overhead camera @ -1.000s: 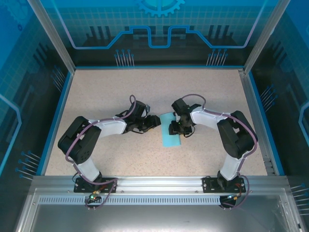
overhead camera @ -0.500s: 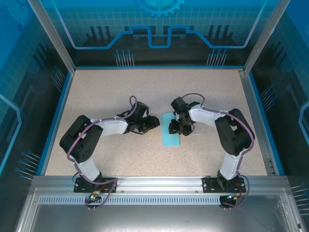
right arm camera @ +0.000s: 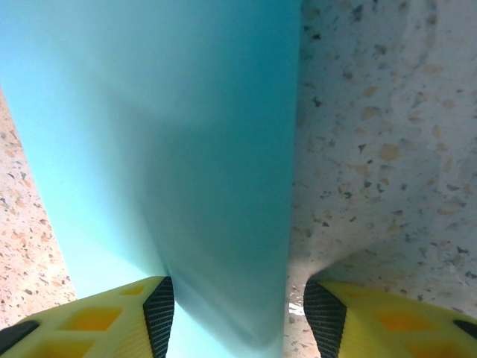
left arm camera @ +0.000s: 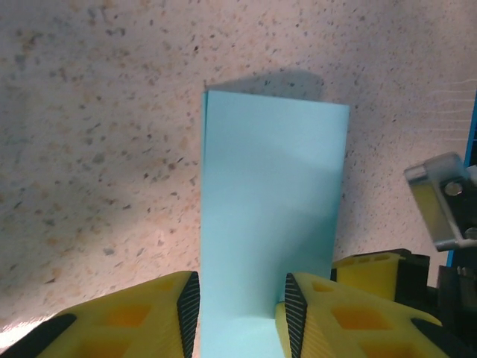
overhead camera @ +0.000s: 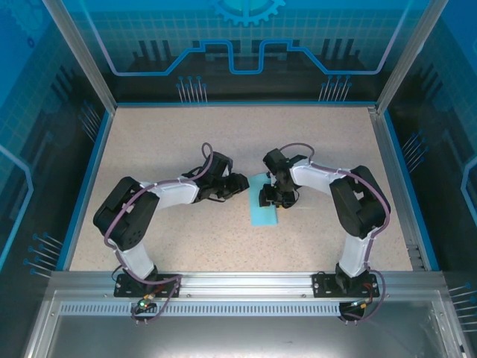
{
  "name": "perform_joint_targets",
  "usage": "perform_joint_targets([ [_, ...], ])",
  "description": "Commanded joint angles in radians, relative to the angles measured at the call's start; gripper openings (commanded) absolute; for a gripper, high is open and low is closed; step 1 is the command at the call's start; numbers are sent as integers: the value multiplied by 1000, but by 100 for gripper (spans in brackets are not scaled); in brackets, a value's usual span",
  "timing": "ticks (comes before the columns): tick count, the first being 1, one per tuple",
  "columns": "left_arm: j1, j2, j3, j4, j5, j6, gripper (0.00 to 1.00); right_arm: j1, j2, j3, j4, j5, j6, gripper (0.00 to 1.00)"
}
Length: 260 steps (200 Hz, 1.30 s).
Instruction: Fold a paper plane with a square sheet of paper (pick it up from the middle)
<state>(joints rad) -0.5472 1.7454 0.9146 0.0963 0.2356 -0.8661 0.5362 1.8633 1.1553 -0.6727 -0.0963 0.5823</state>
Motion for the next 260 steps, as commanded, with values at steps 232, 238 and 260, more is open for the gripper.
perform_joint_targets([
  [232,-12,147,121,15,158,-8,23,-1,171,-14,-36,21,-29,56],
  [238,-14,156,128,10,167,-7,22,-2,172,-14,-36,20,-28,56],
  [260,-26,178,153,-18,179,11,19,0,175,-14,-37,23,-23,56],
])
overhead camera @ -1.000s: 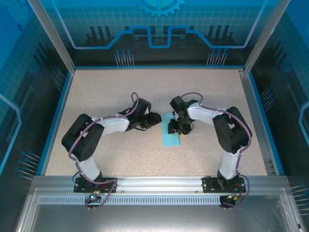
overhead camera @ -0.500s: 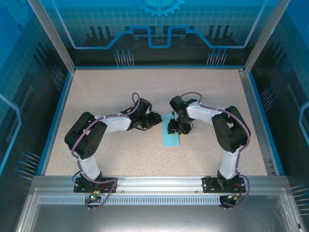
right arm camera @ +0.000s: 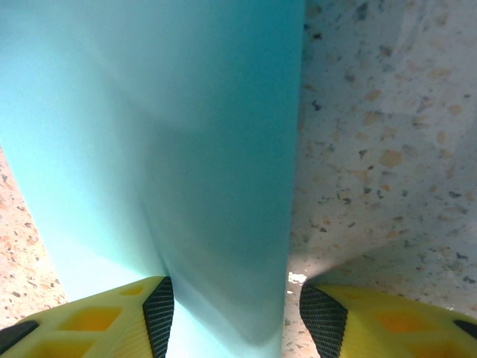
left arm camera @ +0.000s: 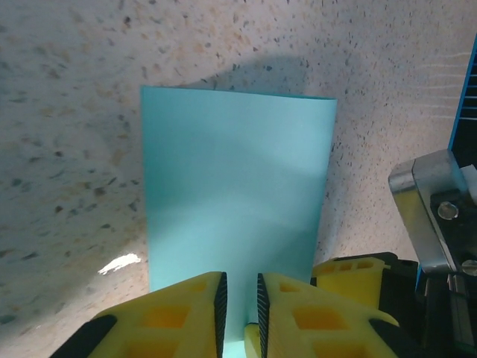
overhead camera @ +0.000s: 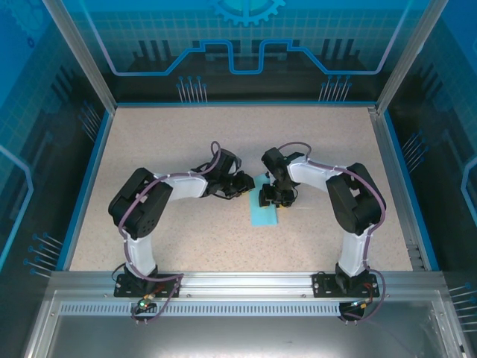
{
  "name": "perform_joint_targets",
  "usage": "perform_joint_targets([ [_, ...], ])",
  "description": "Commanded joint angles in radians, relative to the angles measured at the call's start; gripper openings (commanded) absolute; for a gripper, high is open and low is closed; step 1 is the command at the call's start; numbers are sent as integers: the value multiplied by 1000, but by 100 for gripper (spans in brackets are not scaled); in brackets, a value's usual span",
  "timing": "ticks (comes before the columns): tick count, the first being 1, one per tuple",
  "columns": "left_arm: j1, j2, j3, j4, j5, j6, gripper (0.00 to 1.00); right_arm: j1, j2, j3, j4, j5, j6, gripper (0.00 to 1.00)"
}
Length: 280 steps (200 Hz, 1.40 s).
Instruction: Fold a paper plane with a square sheet of paper (pick it up from the middle)
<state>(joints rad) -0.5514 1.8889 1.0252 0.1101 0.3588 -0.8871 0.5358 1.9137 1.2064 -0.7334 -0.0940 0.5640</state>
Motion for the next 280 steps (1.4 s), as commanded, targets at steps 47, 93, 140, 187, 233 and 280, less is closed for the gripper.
perform_joint_targets([
  [47,-26,58,61,-92,35,49,16,-1,128,-71,28,18,0,56],
  [93,-28,91,81,-160,21,56,15,0,126,-76,34,16,5,56],
  [140,-29,108,98,-229,-6,71,14,0,108,-80,36,10,9,55],
  [187,-30,119,66,-263,-31,77,12,-27,-49,-100,97,-72,11,59],
  [233,-30,122,59,-293,-52,89,12,-92,-275,-106,110,-144,4,66],
  [280,-29,131,64,-297,-56,88,11,-134,-395,-85,95,-154,-7,67],
])
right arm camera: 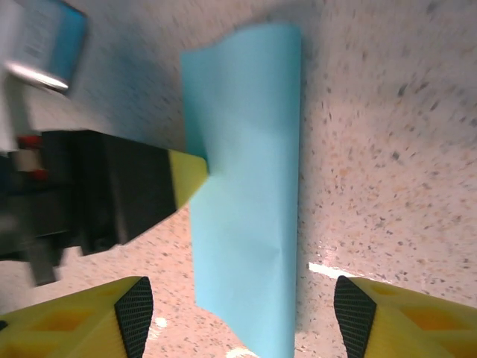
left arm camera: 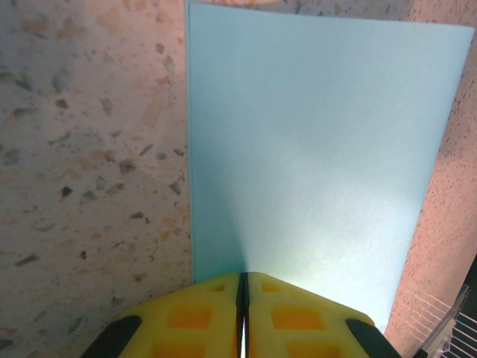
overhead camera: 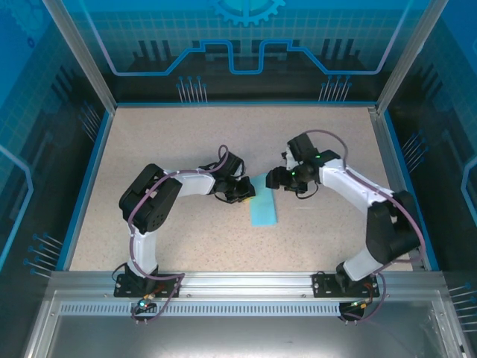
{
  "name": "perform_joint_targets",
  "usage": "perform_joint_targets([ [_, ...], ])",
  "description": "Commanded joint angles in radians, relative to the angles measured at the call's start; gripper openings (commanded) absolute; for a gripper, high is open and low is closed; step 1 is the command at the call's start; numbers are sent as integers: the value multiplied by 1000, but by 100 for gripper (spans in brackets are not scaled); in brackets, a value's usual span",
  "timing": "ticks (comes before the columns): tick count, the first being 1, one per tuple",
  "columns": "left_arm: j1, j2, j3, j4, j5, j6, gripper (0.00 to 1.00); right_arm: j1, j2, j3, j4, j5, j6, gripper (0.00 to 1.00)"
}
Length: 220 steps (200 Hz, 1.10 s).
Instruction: Fold a paper plane with a square sheet of paper (pick it up from the middle)
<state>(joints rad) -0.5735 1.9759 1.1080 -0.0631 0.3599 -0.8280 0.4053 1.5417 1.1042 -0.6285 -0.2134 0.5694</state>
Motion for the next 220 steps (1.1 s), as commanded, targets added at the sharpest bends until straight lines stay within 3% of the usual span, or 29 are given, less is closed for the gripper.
perform_joint_targets([
  [1,-7,44,-18,-124,-57,29,11,-3,-22,20,-10,-38,-12,67],
  [82,-9,52,-12,-149,-68,21,10,75,157,116,0,-72,-6,31],
  [136,-9,63,3,-168,-68,23,10,74,254,131,24,-77,-33,24],
  [220,-9,75,9,-206,-73,20,10,72,362,142,44,-92,-71,21],
])
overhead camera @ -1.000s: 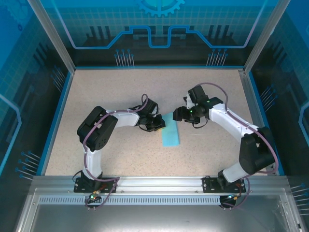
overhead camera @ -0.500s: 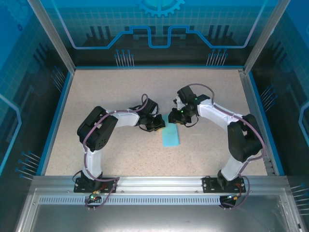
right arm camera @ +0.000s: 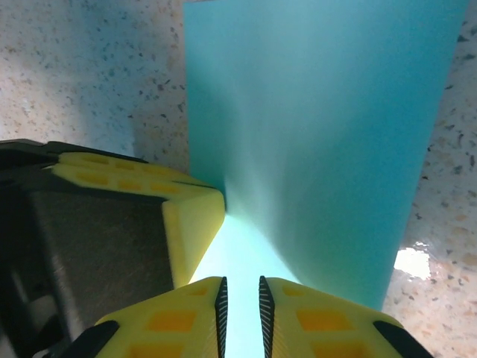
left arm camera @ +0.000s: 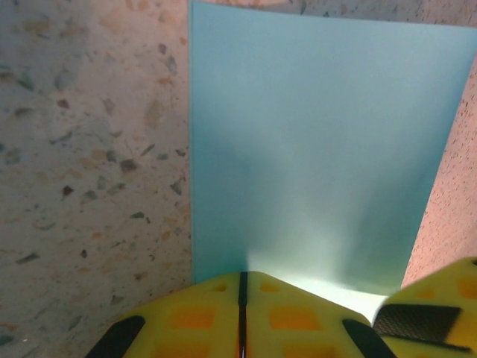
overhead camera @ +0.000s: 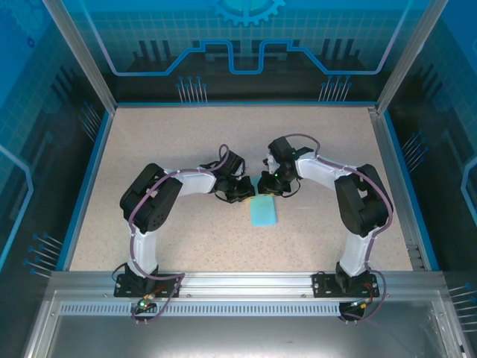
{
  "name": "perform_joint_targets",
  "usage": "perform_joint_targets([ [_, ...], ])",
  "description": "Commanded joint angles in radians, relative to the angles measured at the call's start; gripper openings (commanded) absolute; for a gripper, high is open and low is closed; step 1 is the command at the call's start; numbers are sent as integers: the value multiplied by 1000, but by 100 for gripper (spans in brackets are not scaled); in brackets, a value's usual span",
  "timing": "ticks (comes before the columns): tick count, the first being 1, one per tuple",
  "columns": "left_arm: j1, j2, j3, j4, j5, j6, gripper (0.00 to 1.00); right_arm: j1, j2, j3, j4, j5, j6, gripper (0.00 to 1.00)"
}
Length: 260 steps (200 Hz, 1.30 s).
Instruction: Fold a paper plane with a square sheet of paper (pick it up from the middle)
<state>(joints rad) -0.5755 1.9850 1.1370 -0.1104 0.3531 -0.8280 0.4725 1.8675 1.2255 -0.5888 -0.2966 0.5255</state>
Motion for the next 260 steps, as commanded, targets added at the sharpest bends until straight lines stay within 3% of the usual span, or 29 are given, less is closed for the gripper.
perform_joint_targets([
  [1,-7,66,-20,-158,-66,20,10,4,37,20,4,-9,-28,21],
  [114,-8,75,-36,-207,-103,6,8,-158,29,-147,83,-48,-91,19],
  [148,-7,75,-39,-207,-100,9,8,-193,-64,-169,86,-21,-96,19],
  [191,-9,75,-36,-208,-98,12,8,-132,-150,-139,137,-88,-85,20],
  [219,-8,77,-33,-209,-98,12,8,-67,-74,-93,157,-116,-66,19],
  [260,-10,78,-35,-212,-97,9,8,-68,24,-83,214,-144,-47,18],
])
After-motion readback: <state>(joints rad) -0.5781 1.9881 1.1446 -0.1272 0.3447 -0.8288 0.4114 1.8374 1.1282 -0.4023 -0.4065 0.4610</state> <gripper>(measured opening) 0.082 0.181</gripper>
